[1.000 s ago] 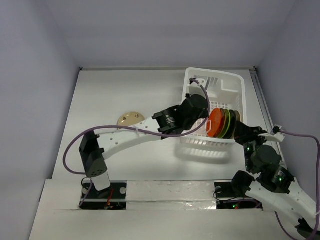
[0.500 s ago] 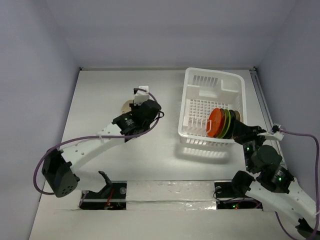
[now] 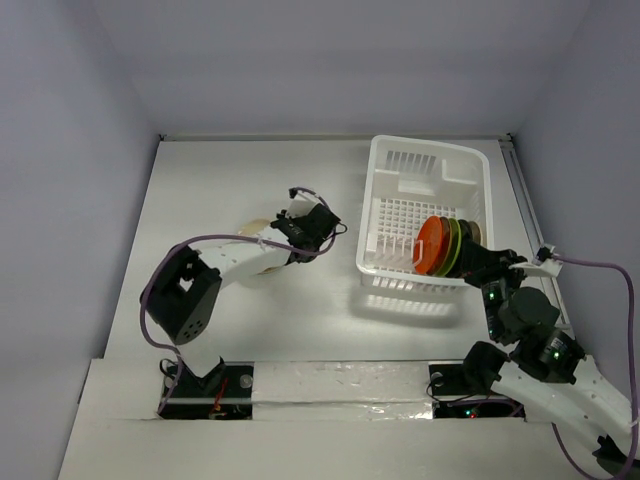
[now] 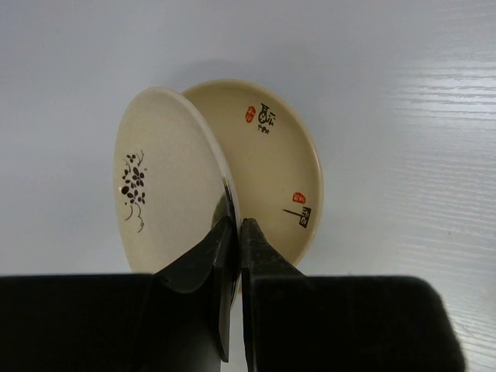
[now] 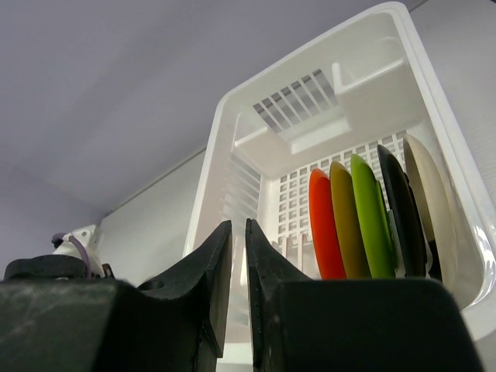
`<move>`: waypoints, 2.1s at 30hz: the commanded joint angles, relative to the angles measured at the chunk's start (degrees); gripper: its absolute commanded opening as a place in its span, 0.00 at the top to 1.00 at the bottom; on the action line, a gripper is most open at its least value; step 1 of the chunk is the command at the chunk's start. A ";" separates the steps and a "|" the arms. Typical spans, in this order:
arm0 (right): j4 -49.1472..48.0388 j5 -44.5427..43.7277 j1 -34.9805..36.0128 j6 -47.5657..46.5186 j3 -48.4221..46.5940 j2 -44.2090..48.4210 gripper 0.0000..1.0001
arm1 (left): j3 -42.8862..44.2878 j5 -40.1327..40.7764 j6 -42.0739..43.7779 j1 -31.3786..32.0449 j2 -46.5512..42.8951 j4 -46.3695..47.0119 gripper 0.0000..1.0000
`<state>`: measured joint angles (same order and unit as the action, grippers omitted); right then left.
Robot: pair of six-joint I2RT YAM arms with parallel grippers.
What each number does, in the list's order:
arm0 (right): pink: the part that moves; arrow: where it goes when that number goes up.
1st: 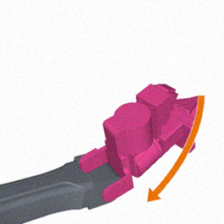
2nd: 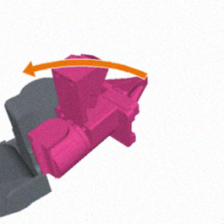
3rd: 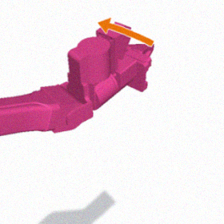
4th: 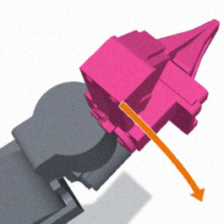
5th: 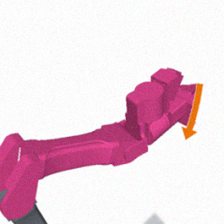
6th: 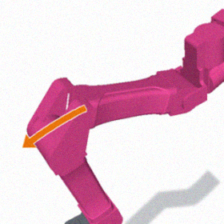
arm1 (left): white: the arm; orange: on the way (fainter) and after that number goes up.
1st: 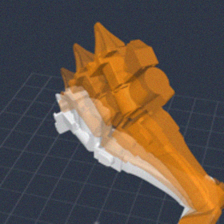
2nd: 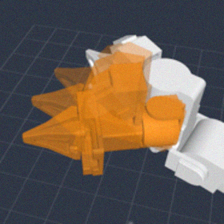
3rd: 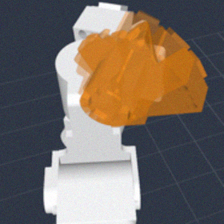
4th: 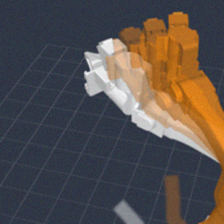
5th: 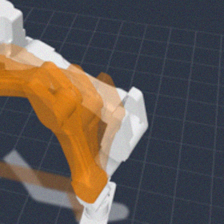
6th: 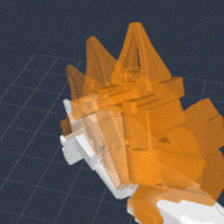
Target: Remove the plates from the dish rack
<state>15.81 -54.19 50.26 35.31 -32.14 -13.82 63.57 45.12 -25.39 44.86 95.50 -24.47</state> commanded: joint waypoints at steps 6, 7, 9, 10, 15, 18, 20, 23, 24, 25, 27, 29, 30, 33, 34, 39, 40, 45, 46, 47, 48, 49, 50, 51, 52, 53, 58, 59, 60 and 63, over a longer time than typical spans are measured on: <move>-2.89 0.49 0.19 -0.94 -0.47 -1.12 0.81 | 4.46 5.06 2.71 -0.21 2.67 2.31 0.97; -2.89 0.49 0.19 -0.94 -0.47 -1.12 0.81 | 4.46 4.28 2.97 -0.21 2.93 2.76 0.93; -2.89 0.49 0.19 -0.94 -0.38 -1.12 0.81 | 3.85 3.05 3.06 -0.21 2.93 4.51 0.81; -2.89 0.41 0.19 -0.94 -0.47 -1.20 0.81 | 3.41 1.91 3.06 -0.21 2.67 5.13 0.79; -2.81 0.41 0.19 -0.94 -0.55 -1.29 0.81 | 1.56 0.76 2.27 -0.21 1.53 6.54 0.66; -2.89 0.32 0.19 -1.03 -0.55 -1.47 0.81 | 1.99 1.19 1.22 -0.21 -0.40 5.14 0.65; -2.81 0.23 0.19 -1.03 -0.56 -1.64 0.81 | 2.43 1.28 1.13 -0.21 -2.77 4.52 0.60; -2.54 -0.03 0.19 -0.94 -0.73 -1.82 0.81 | 4.19 0.93 0.78 -0.21 -5.58 2.15 0.50; -2.54 -0.12 0.19 -0.94 -0.73 -1.73 0.81 | 4.89 0.50 0.17 -0.21 -6.46 1.27 0.49; -2.45 -0.30 0.19 -0.94 -0.73 -1.82 0.81 | 5.07 -1.42 -0.10 -0.21 -8.73 1.35 0.49; -2.28 -0.56 0.19 -0.86 -0.73 -1.82 0.83 | 5.33 -4.76 -0.63 0.31 -11.82 3.36 0.53; -2.19 -0.74 0.19 -0.86 -0.73 -1.82 0.90 | 5.16 -13.36 -1.51 1.80 -16.83 6.87 0.68; -2.02 -0.91 0.19 -0.51 -0.73 -1.99 0.97 | 5.07 -16.61 -1.94 2.42 -18.32 11.33 0.71; -0.44 -2.93 0.19 0.63 -1.08 -2.35 1.00 | 6.82 -24.11 -4.14 7.24 -20.01 16.54 0.97; 0.52 -3.89 0.19 1.33 -1.34 -2.43 1.00 | 9.70 -24.20 -4.23 9.08 -19.48 17.08 1.00; 5.80 -8.46 0.19 4.76 -3.01 -3.05 1.00 | 18.69 -28.06 -4.58 16.57 -10.27 20.76 1.00; 7.81 -9.95 0.19 6.07 -3.45 -2.88 1.00 | 20.70 -29.81 -4.84 17.44 -8.77 21.47 1.00; 13.01 -12.78 0.19 9.07 -5.48 1.60 1.00 | 29.49 -31.67 -5.20 19.90 3.79 21.74 0.87; 11.54 -12.08 0.19 7.60 -5.39 2.56 1.00 | 32.81 -32.46 -4.94 20.44 7.29 21.66 0.82; 11.35 -11.73 0.19 7.32 -5.30 4.14 1.00 | 34.67 -32.64 -4.85 21.31 8.89 21.31 0.81; 11.34 -11.64 0.19 7.32 -5.30 4.42 0.98 | 36.26 -32.73 -4.76 21.32 10.56 20.35 0.80; 11.43 -11.72 0.19 7.40 -5.13 4.59 0.97 | 39.23 -32.03 -4.67 22.10 11.97 19.82 0.77; 11.52 -11.81 0.19 7.67 -4.86 4.60 0.96 | 40.65 -31.33 -4.50 22.11 14.51 19.20 0.75; 11.43 -12.07 0.19 7.93 -4.17 4.16 0.93 | 41.80 -30.98 -4.50 22.11 15.67 18.15 0.74; 11.69 -11.90 0.19 8.19 -4.16 3.81 0.90 | 43.81 -30.71 -4.50 22.11 17.68 17.79 0.69; 11.96 -11.90 0.19 8.54 -4.25 3.46 0.86 | 44.79 -30.54 -4.32 22.11 18.66 17.35 0.67; 11.79 -12.08 0.19 8.37 -4.25 3.80 0.80 | 50.68 -27.46 -3.79 22.11 24.11 12.25 0.65; 11.00 -11.90 0.19 8.02 -3.99 4.15 0.80 | 50.69 -27.11 -3.88 22.63 24.72 12.25 0.66; 10.47 -11.64 0.19 7.50 -3.72 4.42 0.80 | 50.60 -26.58 -4.05 22.64 24.99 12.08 0.68; 9.94 -10.93 0.19 6.97 -3.28 4.95 0.80 | 49.90 -24.12 -3.88 22.64 24.91 12.60 0.70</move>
<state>27.86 -63.88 50.28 42.46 -35.53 -9.63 111.31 17.58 -29.85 67.40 121.27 -11.81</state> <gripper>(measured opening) 0.201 0.300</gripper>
